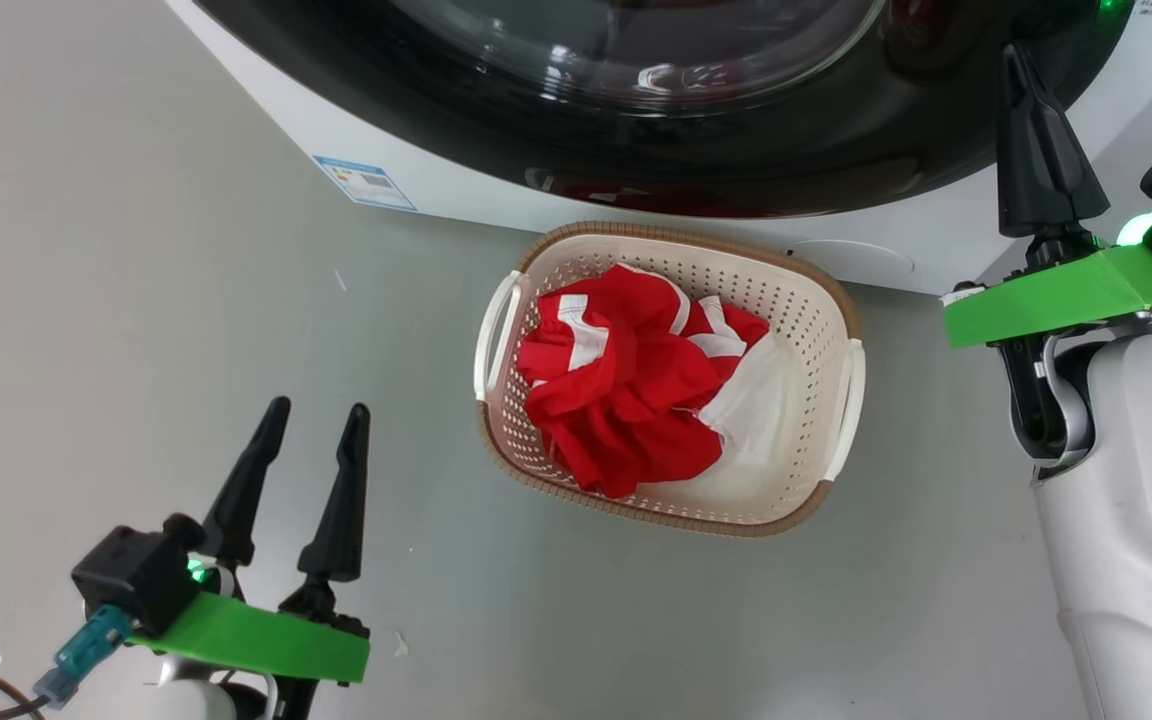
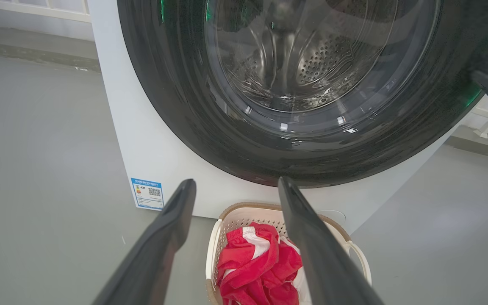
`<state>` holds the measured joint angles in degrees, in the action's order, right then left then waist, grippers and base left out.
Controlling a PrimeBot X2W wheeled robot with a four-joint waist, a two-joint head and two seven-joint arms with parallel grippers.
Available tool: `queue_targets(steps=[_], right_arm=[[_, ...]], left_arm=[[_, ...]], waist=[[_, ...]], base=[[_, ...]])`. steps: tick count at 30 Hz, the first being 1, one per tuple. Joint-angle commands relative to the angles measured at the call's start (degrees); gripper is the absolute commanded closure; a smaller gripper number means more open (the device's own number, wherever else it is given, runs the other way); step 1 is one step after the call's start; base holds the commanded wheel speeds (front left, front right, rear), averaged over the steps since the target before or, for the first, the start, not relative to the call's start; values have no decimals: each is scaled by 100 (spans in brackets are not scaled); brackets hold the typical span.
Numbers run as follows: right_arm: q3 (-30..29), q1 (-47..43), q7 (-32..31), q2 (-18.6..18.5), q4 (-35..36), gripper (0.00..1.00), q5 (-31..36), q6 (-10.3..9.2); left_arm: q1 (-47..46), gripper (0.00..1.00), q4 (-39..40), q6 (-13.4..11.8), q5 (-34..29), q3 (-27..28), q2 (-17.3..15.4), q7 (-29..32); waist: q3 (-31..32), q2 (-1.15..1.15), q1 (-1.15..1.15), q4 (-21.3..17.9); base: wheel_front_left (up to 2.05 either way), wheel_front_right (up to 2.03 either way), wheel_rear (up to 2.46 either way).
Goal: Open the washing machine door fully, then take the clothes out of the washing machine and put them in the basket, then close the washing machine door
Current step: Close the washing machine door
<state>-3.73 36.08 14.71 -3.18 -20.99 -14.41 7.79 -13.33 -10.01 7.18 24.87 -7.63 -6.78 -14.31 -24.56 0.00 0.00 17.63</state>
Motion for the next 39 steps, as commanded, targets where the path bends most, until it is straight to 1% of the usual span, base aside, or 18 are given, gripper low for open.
queue_targets(steps=[1,7,13,14,16,17,18,19,27,39], right_arm=[[16,229,29,30,175,100,48,-31],[97,198,29,30,174,100,35,-31],[311,-152,29,30,117,100,-3,-31],[342,-234,29,30,109,95,-10,-31],[412,-415,29,30,98,62,-27,-31],[455,-514,29,30,88,52,-33,-31],[494,-610,29,30,83,22,-42,-31],[525,-702,29,30,83,0,-48,-31],[699,-1381,29,30,111,0,-81,-31],[565,-2346,29,30,285,0,-102,-31]], left_arm=[[-117,0,127,31,18,182,-182,-69],[-151,0,98,31,18,167,-219,-69],[-72,0,4,31,-6,178,-253,-69],[-50,0,-14,31,-10,181,-258,-69],[1,0,-45,31,-24,198,-271,-69],[33,0,-60,31,-32,209,-277,-69],[67,0,-70,31,-41,226,-287,-69],[101,0,-81,31,-52,242,-297,-69],[416,0,-187,31,-145,374,-377,-69],[798,0,-273,31,-205,553,-466,-69]], waist=[[-10,0,0,-11],[3,0,0,-53],[220,0,0,-132],[271,0,0,-149],[385,0,0,-189],[448,0,0,-212],[505,0,0,-241],[565,0,0,-268],[1015,0,0,-551],[1530,0,0,-900]], base=[[0,0,0],[0,0,0],[0,0,0],[0,0,0],[0,0,0],[0,0,0],[0,0,0],[0,0,0],[0,0,0],[0,0,0]])
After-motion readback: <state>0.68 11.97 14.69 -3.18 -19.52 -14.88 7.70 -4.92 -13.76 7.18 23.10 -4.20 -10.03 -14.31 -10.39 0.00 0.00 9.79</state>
